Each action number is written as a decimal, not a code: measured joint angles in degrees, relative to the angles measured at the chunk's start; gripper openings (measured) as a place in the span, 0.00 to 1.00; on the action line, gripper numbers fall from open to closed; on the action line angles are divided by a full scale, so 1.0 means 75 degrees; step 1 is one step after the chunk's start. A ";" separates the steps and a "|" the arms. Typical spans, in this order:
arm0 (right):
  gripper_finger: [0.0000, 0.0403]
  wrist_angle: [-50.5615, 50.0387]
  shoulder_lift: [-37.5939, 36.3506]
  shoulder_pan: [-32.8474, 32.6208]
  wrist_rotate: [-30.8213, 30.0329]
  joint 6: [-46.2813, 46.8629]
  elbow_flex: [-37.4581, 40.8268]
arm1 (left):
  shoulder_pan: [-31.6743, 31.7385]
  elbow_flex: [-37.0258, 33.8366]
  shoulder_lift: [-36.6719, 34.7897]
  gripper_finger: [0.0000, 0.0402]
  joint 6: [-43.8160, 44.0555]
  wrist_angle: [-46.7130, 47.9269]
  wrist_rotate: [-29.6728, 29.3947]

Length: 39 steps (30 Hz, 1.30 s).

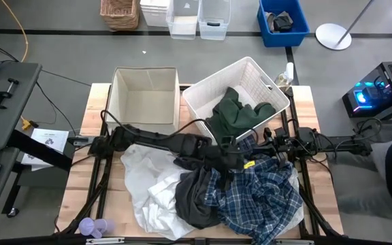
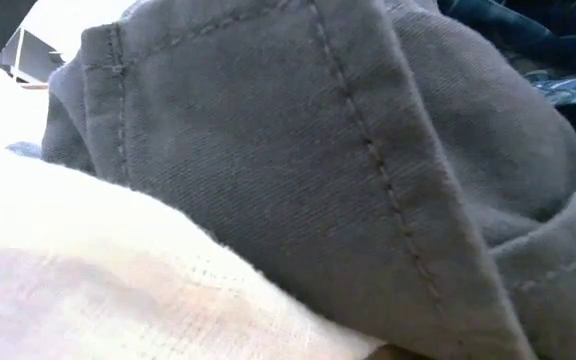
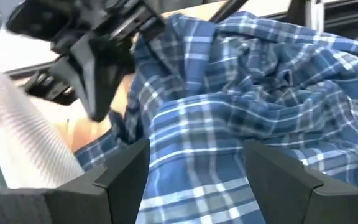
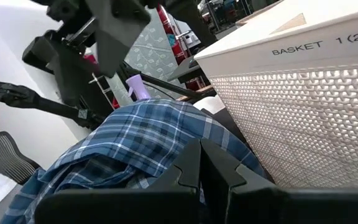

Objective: Sort clothes
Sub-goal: Put the blue shirt into the white bin

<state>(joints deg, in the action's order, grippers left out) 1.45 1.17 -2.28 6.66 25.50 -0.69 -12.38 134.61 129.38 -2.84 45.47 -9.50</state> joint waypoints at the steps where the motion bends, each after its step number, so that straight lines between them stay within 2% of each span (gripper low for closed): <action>1: 0.00 -0.0003 0.0000 0.0003 0.0000 -0.0001 0.0003 | 0.0015 0.0000 0.0004 0.61 0.0121 0.0092 0.0000; 4: 0.00 0.0000 0.0000 0.0000 0.0000 -0.0001 0.0001 | 0.0023 -0.0003 0.0035 0.61 0.0235 0.0335 0.0041; 12: 0.00 0.0000 -0.0003 0.0000 0.0000 -0.0001 0.0002 | -0.0291 -0.0003 0.0041 0.61 -0.0614 0.0097 0.0265; 25: 0.00 -0.0001 0.0000 0.0002 -0.0003 -0.0001 0.0003 | -0.0524 -0.0003 0.0017 0.61 -0.0772 -0.0841 0.0221; 30: 0.00 0.0000 -0.0001 0.0000 -0.0003 -0.0001 0.0003 | -0.0516 -0.0003 0.0127 0.61 -0.1030 -0.0766 0.0006; 39: 0.00 0.0000 0.0000 0.0000 -0.0003 0.0000 0.0002 | -0.0399 -0.0003 0.0892 0.61 -0.0411 -0.0811 -0.0350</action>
<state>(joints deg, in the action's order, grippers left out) 1.45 1.17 -2.28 6.63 25.50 -0.67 -15.37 134.58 136.08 -5.92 39.38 -12.12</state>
